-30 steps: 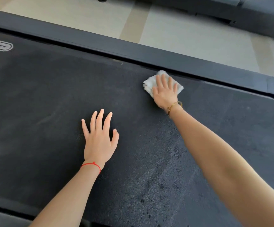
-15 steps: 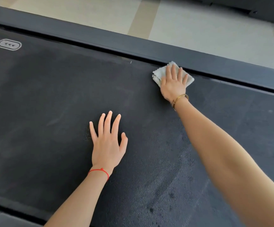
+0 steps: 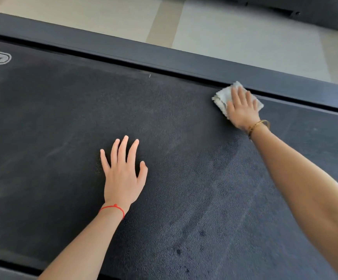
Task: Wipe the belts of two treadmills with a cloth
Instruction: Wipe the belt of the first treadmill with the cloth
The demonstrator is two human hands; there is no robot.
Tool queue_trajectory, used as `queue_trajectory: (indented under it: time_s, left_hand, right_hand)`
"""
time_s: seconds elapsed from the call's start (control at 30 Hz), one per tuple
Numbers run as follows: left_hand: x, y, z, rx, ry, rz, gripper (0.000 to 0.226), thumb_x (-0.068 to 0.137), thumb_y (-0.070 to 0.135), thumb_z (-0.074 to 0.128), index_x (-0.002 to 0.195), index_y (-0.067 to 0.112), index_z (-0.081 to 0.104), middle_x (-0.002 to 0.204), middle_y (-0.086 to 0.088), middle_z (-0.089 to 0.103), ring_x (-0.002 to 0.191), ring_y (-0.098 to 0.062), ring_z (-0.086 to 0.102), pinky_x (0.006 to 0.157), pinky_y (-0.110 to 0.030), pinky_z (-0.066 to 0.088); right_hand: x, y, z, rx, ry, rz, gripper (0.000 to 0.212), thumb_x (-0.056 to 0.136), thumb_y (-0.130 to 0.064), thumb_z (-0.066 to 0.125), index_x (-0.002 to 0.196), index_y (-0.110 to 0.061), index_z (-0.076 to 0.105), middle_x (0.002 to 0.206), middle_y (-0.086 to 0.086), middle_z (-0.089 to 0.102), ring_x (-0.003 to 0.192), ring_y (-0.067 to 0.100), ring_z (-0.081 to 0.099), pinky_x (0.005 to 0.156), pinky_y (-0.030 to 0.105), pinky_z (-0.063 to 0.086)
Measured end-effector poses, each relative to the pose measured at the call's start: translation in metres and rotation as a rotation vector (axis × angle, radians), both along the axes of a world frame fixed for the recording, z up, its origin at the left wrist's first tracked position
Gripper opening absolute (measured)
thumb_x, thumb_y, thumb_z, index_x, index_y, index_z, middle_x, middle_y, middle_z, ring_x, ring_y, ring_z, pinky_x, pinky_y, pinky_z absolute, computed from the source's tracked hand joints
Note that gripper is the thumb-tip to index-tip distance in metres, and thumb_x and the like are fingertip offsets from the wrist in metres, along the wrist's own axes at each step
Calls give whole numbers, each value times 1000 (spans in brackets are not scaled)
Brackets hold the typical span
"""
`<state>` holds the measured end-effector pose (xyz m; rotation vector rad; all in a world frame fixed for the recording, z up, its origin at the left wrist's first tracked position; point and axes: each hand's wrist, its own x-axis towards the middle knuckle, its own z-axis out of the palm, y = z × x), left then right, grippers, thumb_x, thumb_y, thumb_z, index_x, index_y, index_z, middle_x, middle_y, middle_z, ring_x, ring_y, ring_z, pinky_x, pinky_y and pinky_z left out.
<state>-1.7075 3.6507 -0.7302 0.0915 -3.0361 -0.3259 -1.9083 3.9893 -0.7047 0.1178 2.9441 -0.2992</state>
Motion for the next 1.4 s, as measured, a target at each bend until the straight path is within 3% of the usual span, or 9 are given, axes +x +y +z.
queue_trajectory:
  time_s: [0.1, 0.33, 0.47, 0.6, 0.7, 0.87, 1.1, 1.23, 1.4]
  left_hand:
    - [1, 1, 1, 2, 5, 0, 60, 96, 39, 33, 152, 19, 38, 160, -9, 32, 150, -30, 25, 121, -63, 12]
    - [3, 1, 0, -3, 12, -9, 59, 96, 37, 35, 152, 19, 37, 160, -10, 33, 150, -31, 26, 120, -64, 14]
    - [3, 0, 0, 15, 7, -15, 60, 97, 38, 32, 153, 19, 36, 160, -10, 33, 150, -31, 24, 120, -64, 13]
    - [2, -2, -1, 30, 8, -24, 60, 97, 39, 31, 153, 18, 36, 160, -10, 33, 151, -31, 24, 121, -64, 12]
    - [2, -2, -2, 34, 11, -25, 60, 96, 40, 31, 152, 18, 37, 159, -10, 33, 150, -31, 24, 121, -64, 12]
    - [2, -2, -1, 37, 7, -27, 61, 96, 41, 29, 153, 18, 36, 160, -10, 32, 151, -31, 23, 121, -65, 12]
    - [3, -2, -2, 28, 8, -28, 62, 96, 42, 27, 153, 19, 35, 160, -10, 32, 151, -30, 23, 121, -64, 12]
    - [3, -3, -1, 37, 9, -29, 62, 96, 41, 28, 153, 17, 37, 159, -11, 33, 151, -31, 24, 121, -64, 11]
    - [2, -2, -1, 23, -1, -27, 62, 96, 42, 28, 152, 18, 37, 159, -11, 33, 150, -31, 24, 121, -64, 12]
  right_hand:
    - [18, -15, -1, -33, -22, -33, 58, 106, -38, 18, 159, -22, -1, 166, 3, -4, 152, 32, -7, 121, 51, -7]
    - [166, -87, -2, -25, 69, 508, 55, 107, -36, 18, 159, -22, 5, 166, -3, 3, 153, 27, -2, 123, 46, -2]
    - [203, -77, -2, -35, 48, 633, 55, 107, -40, 16, 158, -26, 1, 166, -7, -1, 153, 21, -7, 124, 40, -7]
    - [134, -28, -1, 57, 83, 367, 56, 108, -30, 24, 158, -15, 5, 165, 9, 3, 152, 33, 2, 122, 51, 6]
    - [89, -8, 4, -2, -11, 24, 57, 107, -35, 19, 158, -20, -1, 166, 6, -5, 152, 32, -5, 122, 50, -2]
    - [140, -63, -4, 1, 16, 258, 57, 106, -37, 12, 158, -20, -2, 166, 6, -3, 152, 34, -4, 122, 54, 0]
    - [202, -66, -4, -39, 43, 581, 55, 107, -41, 14, 158, -29, -5, 166, -7, -5, 152, 21, -12, 123, 39, -10]
    - [124, -22, -3, 72, 55, 334, 56, 107, -32, 18, 158, -17, 0, 166, 7, -2, 152, 33, -1, 122, 46, 2]
    - [59, -12, 5, -61, -47, -29, 56, 107, -35, 19, 159, -23, 0, 166, 2, -5, 152, 32, -9, 121, 49, -7]
